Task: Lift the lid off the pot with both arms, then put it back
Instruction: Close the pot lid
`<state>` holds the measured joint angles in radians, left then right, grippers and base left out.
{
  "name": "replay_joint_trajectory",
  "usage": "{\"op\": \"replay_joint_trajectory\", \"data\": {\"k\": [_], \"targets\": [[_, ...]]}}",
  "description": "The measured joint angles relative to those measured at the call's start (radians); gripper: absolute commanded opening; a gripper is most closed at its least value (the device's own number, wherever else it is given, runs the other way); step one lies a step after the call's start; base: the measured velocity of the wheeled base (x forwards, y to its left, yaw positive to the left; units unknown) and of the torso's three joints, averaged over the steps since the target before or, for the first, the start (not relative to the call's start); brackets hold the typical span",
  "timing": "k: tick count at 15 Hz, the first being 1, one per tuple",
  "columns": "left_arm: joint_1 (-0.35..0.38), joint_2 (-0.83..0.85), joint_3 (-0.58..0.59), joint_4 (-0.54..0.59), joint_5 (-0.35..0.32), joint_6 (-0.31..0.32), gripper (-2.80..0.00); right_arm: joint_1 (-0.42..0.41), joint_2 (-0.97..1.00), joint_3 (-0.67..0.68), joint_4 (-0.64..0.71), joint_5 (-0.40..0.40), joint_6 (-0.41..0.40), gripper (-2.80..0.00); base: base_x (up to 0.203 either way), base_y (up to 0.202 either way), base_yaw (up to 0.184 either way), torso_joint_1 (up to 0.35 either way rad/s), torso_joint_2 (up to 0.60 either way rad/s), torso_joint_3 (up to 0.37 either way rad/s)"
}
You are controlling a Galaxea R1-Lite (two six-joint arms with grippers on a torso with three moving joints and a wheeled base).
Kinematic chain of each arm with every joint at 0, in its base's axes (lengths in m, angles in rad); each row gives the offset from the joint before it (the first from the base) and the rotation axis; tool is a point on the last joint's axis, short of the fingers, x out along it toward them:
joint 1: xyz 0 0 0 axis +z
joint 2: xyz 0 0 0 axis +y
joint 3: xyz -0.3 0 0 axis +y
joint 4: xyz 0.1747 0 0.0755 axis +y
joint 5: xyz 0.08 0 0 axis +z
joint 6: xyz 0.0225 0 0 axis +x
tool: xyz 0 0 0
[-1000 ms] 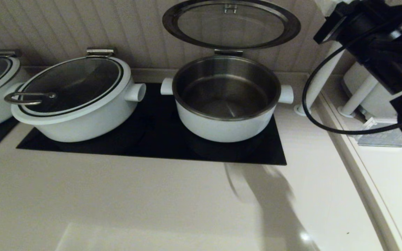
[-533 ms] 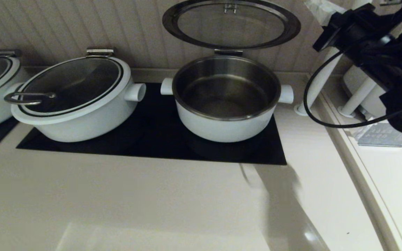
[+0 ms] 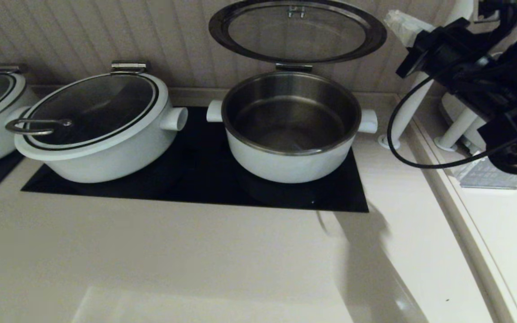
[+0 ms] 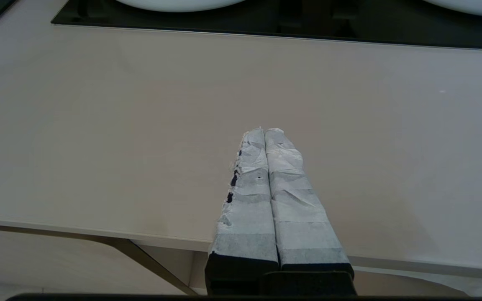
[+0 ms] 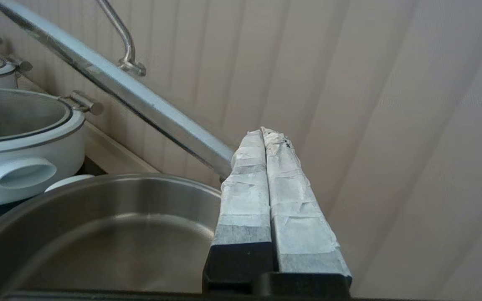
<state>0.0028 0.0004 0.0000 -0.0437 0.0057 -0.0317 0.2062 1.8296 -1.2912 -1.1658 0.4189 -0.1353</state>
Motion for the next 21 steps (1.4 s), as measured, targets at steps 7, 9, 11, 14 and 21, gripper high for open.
{"op": "replay_joint_trajectory", "data": {"k": [7,9,11,14,21], "targets": [[0.000,0.000,0.000,0.000,0.000,0.000,-2.80,0.001,-0.004,0.055,-0.015,0.017,0.000,-2.80,0.000,0.000,0.000,0.000,0.00,0.000],[0.000,0.000,0.000,0.000,0.000,0.000,-2.80,0.001,-0.011,0.076,-0.016,0.028,0.000,-2.80,0.000,0.000,0.000,0.000,0.00,0.000],[0.000,0.000,0.000,0.000,0.000,0.000,-2.80,0.002,-0.021,0.102,-0.016,0.033,-0.001,-2.80,0.000,0.000,0.000,0.000,0.00,0.000],[0.000,0.000,0.000,0.000,0.000,0.000,-2.80,0.003,-0.035,0.155,-0.062,0.051,-0.008,-2.80,0.000,0.000,0.000,0.000,0.00,0.000],[0.000,0.000,0.000,0.000,0.000,0.000,-2.80,0.008,-0.063,0.269,-0.121,0.084,-0.008,-2.80,0.000,0.000,0.000,0.000,0.00,0.000]]}}
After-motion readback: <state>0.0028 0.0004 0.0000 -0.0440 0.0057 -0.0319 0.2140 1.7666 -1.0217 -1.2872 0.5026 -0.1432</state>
